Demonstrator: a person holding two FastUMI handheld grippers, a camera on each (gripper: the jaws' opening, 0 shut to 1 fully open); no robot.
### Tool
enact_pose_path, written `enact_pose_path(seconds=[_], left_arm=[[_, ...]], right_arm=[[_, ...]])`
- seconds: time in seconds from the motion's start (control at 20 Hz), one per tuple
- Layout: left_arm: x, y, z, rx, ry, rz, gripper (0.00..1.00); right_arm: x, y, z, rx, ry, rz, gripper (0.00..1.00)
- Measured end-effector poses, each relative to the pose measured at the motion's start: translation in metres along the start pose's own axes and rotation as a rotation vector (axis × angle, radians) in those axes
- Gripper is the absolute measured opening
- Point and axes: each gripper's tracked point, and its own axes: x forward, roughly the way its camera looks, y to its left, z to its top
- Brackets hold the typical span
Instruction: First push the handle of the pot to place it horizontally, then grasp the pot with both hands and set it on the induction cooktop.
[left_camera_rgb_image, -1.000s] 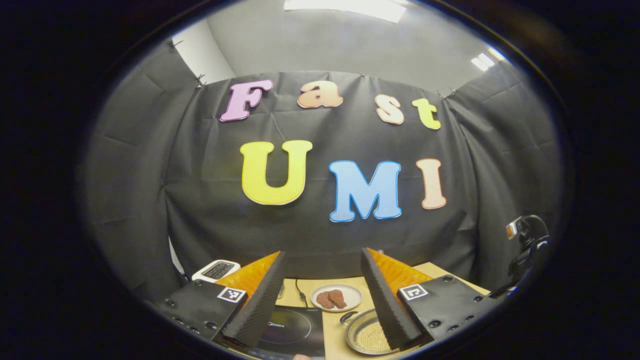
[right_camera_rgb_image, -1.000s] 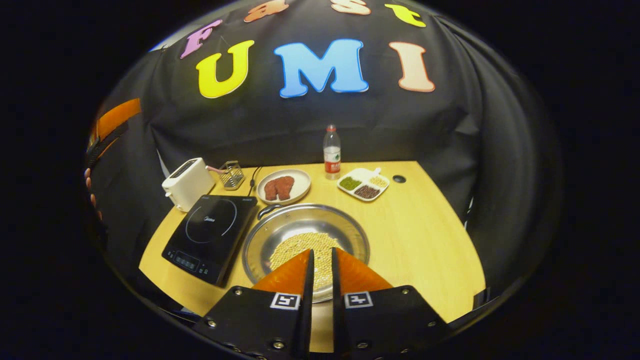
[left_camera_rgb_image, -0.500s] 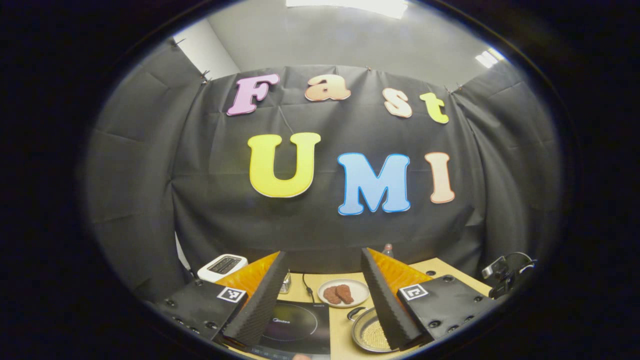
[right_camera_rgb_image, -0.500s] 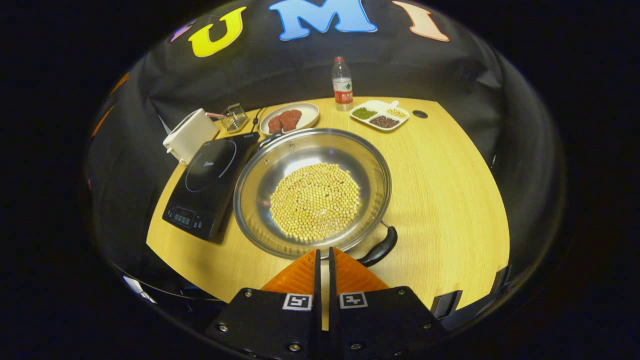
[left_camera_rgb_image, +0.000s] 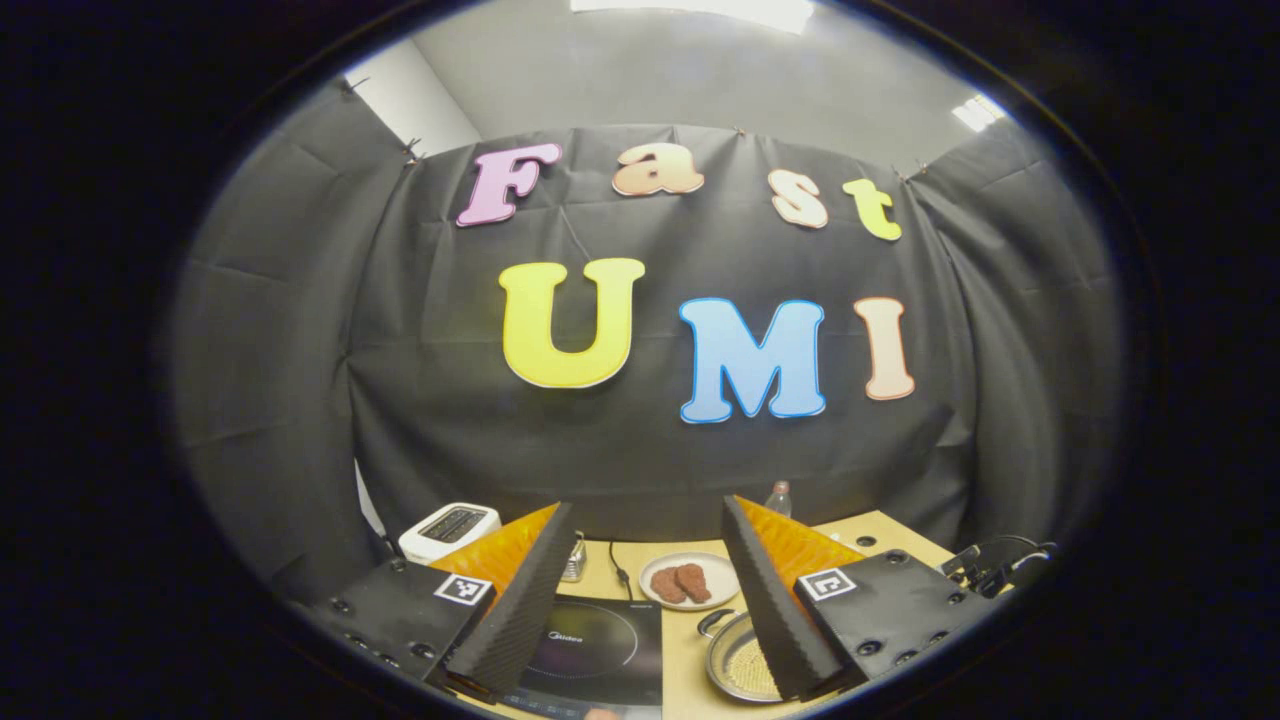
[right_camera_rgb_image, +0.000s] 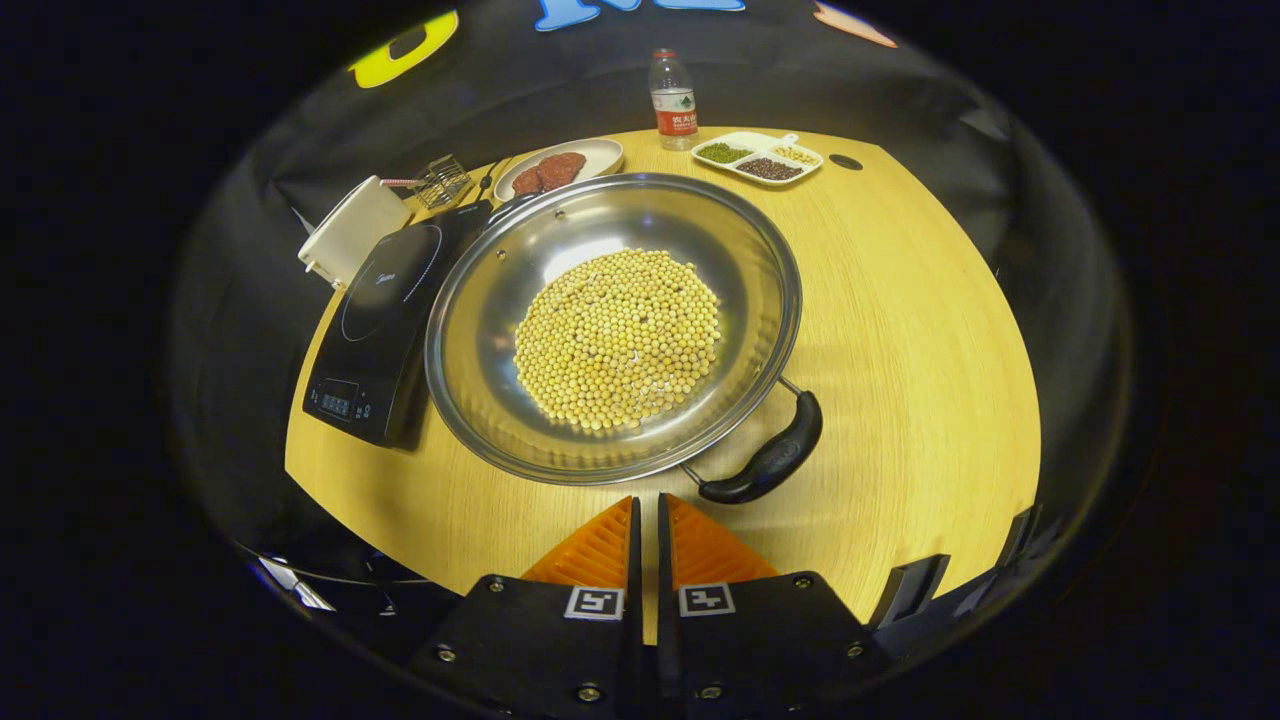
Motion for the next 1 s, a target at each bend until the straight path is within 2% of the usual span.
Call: enact_pose_path(seconds=[0.05, 0.2, 0.25, 0.3, 0.55, 0.7, 0.95, 1.0], left_arm=[[0.000, 0.001, -0.002, 0.000, 0.003, 0.004, 0.95], [-0.003, 0.003, -0.002, 0.002, 0.009, 0.013, 0.95], [-0.003, 0.003, -0.003, 0.005, 0.010, 0.017, 0.95], [-0.004, 0.004, -0.004, 0.006, 0.010, 0.020, 0.95], [-0.007, 0.000, -0.007, 0.008, 0.019, 0.025, 0.99], [-0.006, -0.004, -0.011, 0.004, 0.031, 0.022, 0.92], [-0.002, -0.012, -0.014, 0.017, 0.044, 0.019, 0.92], [0.000, -0.014, -0.015, 0.019, 0.046, 0.017, 0.95]], right_arm=[[0.003, -0.002, -0.001, -0.002, 0.006, -0.008, 0.06], [0.012, -0.006, -0.002, -0.006, 0.025, -0.023, 0.06], [0.014, -0.007, -0.003, -0.002, 0.029, -0.022, 0.00], [0.015, -0.007, -0.003, 0.009, 0.032, -0.017, 0.05], [0.016, -0.020, 0.004, 0.053, 0.016, -0.030, 0.02], [0.015, -0.031, 0.011, 0.077, 0.004, -0.039, 0.02], [0.014, -0.050, 0.018, 0.107, -0.005, -0.057, 0.02], [0.014, -0.055, 0.020, 0.115, -0.006, -0.063, 0.02]])
